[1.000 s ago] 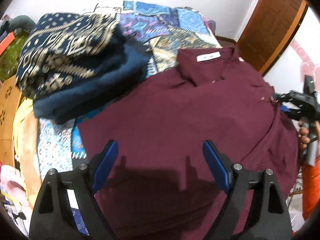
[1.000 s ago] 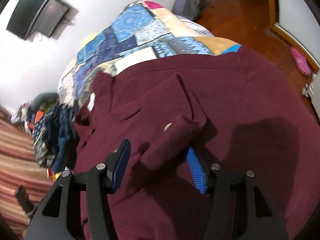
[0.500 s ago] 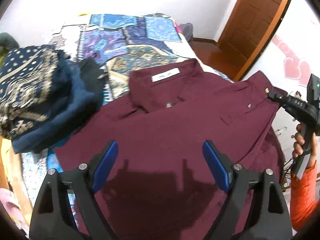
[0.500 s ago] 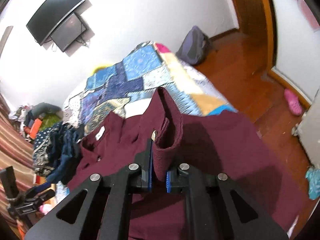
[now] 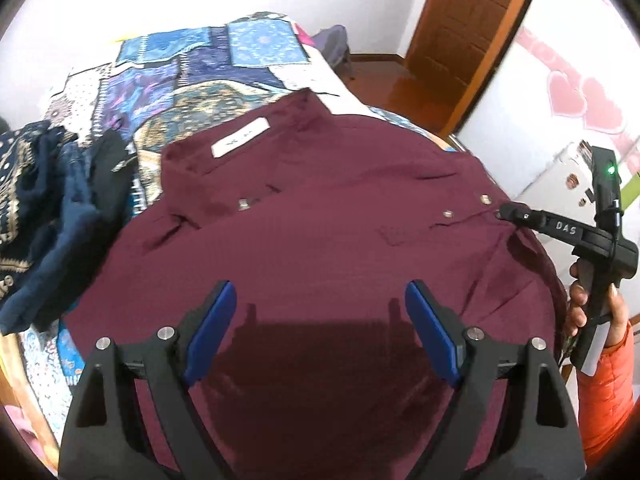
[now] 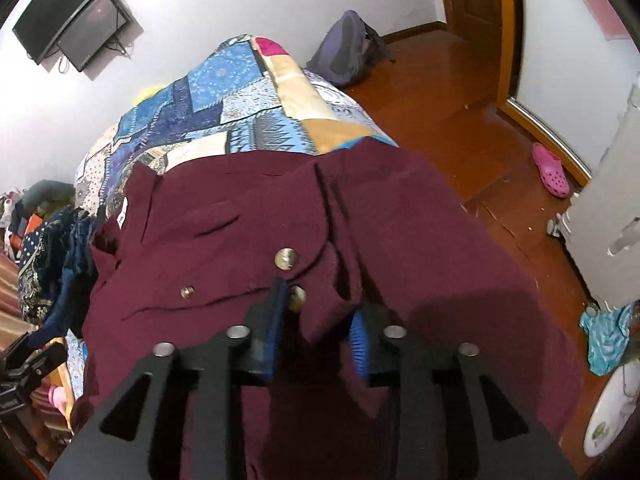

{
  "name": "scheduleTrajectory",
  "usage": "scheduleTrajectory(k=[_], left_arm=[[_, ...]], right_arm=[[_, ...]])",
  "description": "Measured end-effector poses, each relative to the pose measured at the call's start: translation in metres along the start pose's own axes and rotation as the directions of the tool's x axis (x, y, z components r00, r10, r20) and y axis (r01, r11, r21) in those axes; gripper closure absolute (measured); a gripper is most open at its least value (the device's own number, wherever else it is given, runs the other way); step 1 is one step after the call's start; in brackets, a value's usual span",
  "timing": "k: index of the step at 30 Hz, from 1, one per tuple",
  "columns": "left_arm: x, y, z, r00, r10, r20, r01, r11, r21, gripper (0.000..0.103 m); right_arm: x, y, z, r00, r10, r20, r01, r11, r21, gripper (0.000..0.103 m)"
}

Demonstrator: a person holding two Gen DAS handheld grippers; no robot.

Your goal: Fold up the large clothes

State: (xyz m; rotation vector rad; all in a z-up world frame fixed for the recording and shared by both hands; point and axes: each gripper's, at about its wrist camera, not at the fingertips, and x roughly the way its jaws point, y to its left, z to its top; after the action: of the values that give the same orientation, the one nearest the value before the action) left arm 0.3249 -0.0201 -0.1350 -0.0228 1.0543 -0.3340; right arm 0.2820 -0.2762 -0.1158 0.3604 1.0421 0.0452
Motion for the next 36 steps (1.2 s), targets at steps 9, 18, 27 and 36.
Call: scheduleTrajectory(k=[9, 18, 27, 36], left_arm=[[0.023, -0.043, -0.003, 0.999, -0.018, -0.029, 0.018, 1.000, 0.025, 0.017], [0.038, -0.068, 0.001, 1.000, 0.006, -0.023, -0.006, 1.000, 0.010, 0.017], [0.005, -0.070, -0.005, 0.999, 0.005, 0.049, -0.006, 1.000, 0.028, 0.017], [-0.034, -0.062, -0.016, 0.990, 0.015, 0.138, -0.021, 0.999, 0.045, 0.017]], right_arm=[[-0.059, -0.057, -0.006, 0.993, -0.076, 0.092, 0.068, 0.994, 0.088, 0.045], [-0.055, -0.127, -0.038, 0.996, -0.095, -0.001, 0.091, 0.953, 0.289, 0.040], [-0.033, -0.154, -0.070, 0.999, 0.009, -0.033, 0.007, 0.892, 0.453, 0.037], [-0.034, -0.164, -0.089, 1.000, 0.029, 0.000, -0.025, 0.847, 0.531, 0.028]])
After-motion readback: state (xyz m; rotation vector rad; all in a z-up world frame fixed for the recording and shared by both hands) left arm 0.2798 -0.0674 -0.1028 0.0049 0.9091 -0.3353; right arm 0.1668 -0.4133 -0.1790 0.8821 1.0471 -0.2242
